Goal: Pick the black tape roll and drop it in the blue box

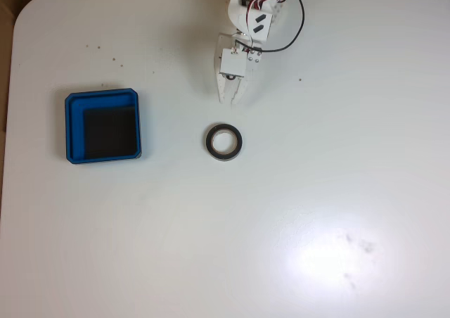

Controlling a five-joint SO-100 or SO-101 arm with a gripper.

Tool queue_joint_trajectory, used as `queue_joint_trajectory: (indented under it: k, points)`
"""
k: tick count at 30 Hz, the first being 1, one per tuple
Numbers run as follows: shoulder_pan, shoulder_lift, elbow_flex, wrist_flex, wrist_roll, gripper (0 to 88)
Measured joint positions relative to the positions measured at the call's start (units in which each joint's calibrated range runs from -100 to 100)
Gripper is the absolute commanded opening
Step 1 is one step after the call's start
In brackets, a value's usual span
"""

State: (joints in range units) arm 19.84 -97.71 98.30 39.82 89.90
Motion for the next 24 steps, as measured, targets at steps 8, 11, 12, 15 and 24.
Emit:
queue_joint_trajectory:
  k: [8, 11, 12, 15, 24]
  points:
    - [-0.2, 0.0, 0.0, 1.0, -0.2, 1.7]
    - [-0.2, 0.0, 0.0, 1.0, -0.1, 1.7]
    - [-0.2, 0.0, 0.0, 1.0, -0.1, 1.7]
    - [-0.2, 0.0, 0.0, 0.5, -0.1, 1.8]
    - [-0.2, 8.3, -0.2, -6.7, -0.1, 1.8]
